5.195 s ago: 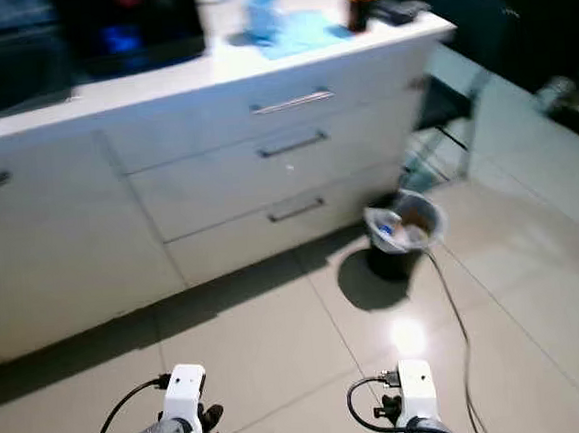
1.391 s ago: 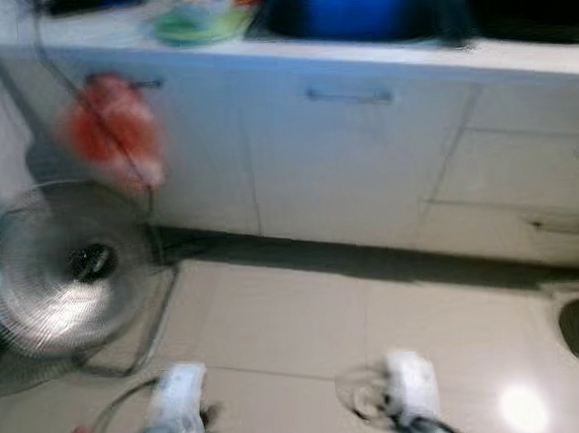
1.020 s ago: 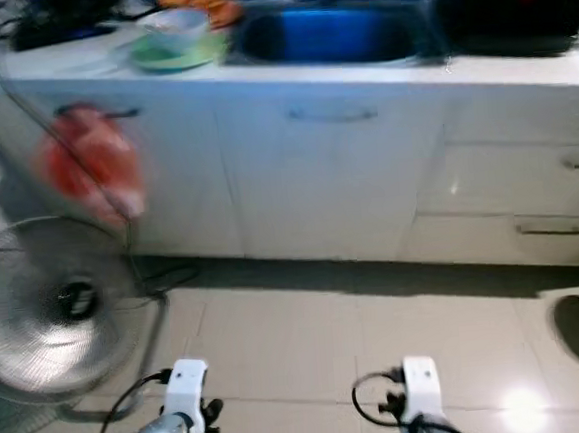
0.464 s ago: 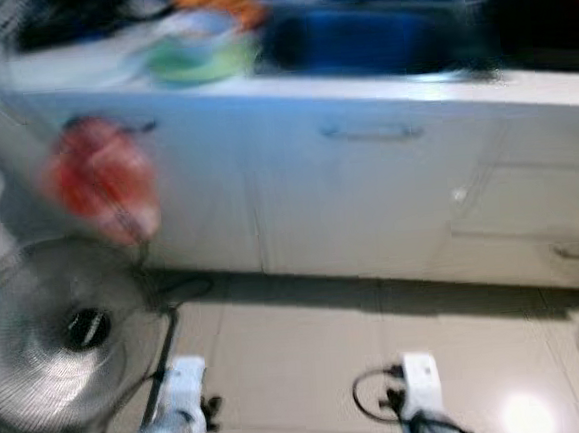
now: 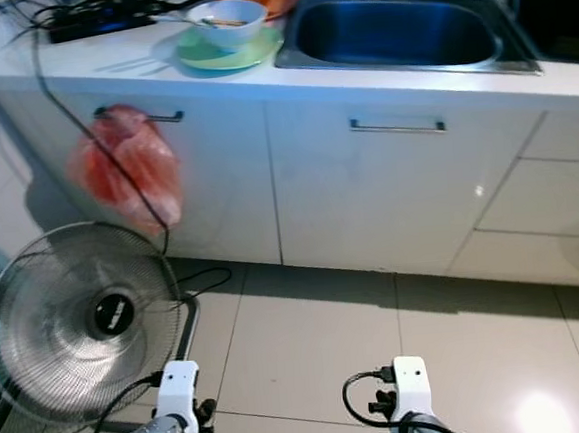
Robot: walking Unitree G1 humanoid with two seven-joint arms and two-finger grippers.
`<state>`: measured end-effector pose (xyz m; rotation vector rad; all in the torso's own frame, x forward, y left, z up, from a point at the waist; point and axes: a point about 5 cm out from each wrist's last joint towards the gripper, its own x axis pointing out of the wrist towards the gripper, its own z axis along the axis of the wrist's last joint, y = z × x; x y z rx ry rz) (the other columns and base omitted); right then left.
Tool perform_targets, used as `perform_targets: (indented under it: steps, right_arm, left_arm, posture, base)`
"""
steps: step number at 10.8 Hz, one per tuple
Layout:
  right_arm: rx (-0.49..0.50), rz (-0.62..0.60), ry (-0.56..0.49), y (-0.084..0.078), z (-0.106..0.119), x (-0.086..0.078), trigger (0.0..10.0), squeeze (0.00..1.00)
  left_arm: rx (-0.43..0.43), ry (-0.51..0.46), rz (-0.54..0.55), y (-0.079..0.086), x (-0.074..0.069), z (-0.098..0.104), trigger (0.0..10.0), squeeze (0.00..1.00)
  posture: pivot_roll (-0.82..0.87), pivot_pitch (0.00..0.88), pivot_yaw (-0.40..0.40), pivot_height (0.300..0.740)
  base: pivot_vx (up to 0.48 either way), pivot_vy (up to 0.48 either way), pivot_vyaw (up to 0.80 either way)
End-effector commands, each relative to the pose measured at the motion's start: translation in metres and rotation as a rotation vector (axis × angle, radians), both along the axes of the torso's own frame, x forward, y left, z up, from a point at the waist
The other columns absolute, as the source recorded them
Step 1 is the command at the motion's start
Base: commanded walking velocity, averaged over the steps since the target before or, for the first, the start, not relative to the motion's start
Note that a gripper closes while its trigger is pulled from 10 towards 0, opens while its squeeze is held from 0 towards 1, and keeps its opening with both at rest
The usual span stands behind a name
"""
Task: Kitchen organization
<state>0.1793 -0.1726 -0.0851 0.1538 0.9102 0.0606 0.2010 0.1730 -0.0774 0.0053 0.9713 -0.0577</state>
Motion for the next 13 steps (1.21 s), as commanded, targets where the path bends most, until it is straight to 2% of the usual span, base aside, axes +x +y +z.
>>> perform_targets:
  steps: [1, 4, 6, 13]
  right_arm:
    - [0.006, -0.015, 0.01, -0.0009, -0.0011, -0.0023, 10.0, 0.0]
    - [0.007, -0.016, 0.011, -0.0011, -0.0013, -0.0029, 10.0, 0.0]
    - [0.008, -0.02, 0.012, -0.0014, -0.0017, -0.0037, 10.0, 0.0]
    - [0.008, -0.016, 0.008, -0.0017, -0.0012, -0.0029, 10.0, 0.0]
  left_arm:
    - [0.012, 0.012, -0.01, 0.0006, -0.002, -0.0012, 10.0, 0.0]
    - [0.015, 0.013, -0.011, 0.0004, -0.0024, -0.0014, 10.0, 0.0]
    - [0.015, 0.014, -0.015, 0.0001, -0.0031, -0.0017, 10.0, 0.0]
    - [0.015, 0.017, -0.018, -0.0002, -0.0028, -0.0016, 10.0, 0.0]
  posture:
    - [0.08, 0.099, 0.0, 0.74]
    - [0.08, 0.097, -0.001, 0.74]
    - [0.08, 0.099, -0.003, 0.74]
    - [0.08, 0.1, -0.003, 0.74]
  base:
    - [0.296, 0.0, 0.0]
    - [0.33, 0.0, 0.0]
    - [0.345, 0.0, -0.53]
    - [0.346, 0.0, 0.0]
